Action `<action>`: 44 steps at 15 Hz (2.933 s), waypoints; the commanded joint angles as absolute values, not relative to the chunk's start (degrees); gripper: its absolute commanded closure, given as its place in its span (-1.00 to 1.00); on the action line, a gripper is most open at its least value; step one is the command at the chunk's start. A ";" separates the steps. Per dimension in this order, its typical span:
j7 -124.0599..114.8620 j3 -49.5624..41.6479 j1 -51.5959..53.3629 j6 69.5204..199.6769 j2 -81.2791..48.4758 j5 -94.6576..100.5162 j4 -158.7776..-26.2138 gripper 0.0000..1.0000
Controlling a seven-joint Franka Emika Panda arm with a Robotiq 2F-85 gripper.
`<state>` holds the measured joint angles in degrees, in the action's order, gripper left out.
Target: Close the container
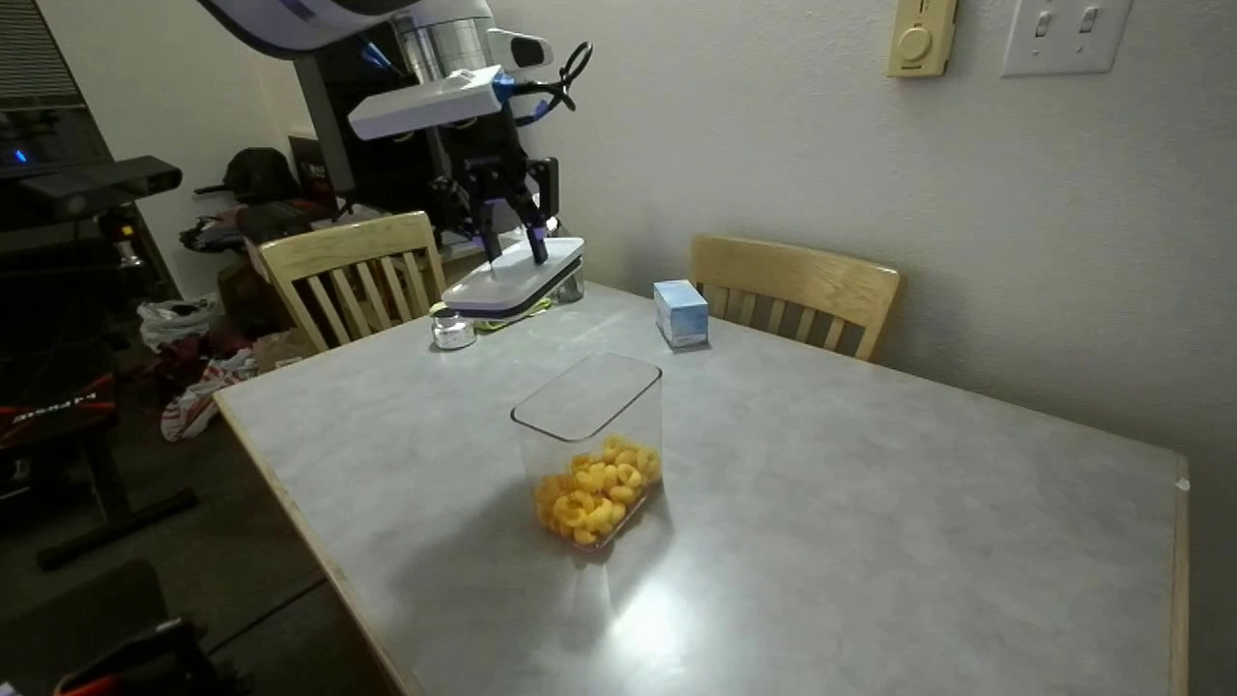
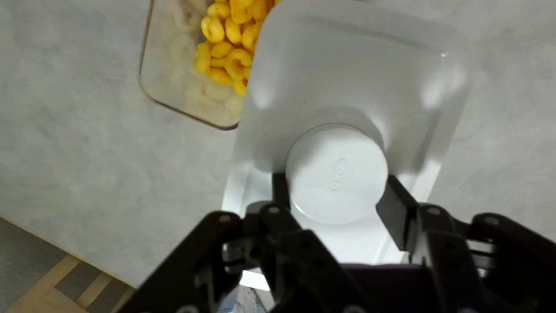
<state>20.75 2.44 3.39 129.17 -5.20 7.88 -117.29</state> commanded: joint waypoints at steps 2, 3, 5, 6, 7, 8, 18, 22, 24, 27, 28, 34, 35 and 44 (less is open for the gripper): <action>19.31 1.09 1.46 127.37 -2.43 10.02 -118.92 0.43; 18.45 1.00 1.50 127.01 -2.30 11.23 -118.80 0.43; 18.23 0.56 1.31 127.41 -2.01 13.79 -118.97 0.43; 18.79 0.31 1.09 127.35 -2.00 14.70 -118.87 0.43; 20.52 -0.06 0.65 127.52 -2.03 15.27 -118.80 0.43; 22.31 -0.42 0.19 127.86 -2.16 15.60 -118.73 0.43; 42.28 -1.16 -4.38 143.32 -6.25 -4.70 -124.21 0.43; 42.35 -0.59 -4.54 145.97 -8.09 -11.48 -126.27 0.43; 41.97 -0.60 -4.79 146.58 -8.27 -12.19 -126.98 0.43; 41.98 -0.71 -5.11 146.78 -7.53 -11.87 -127.65 0.43; 42.04 -0.75 -5.22 146.78 -7.36 -11.73 -127.71 0.43; 43.13 -1.12 -6.40 147.87 -6.92 -11.69 -128.04 0.43; 43.61 -1.21 -6.73 147.95 -6.94 -11.69 -128.09 0.43; 47.16 -1.53 -8.78 147.13 -7.77 -12.18 -129.12 0.43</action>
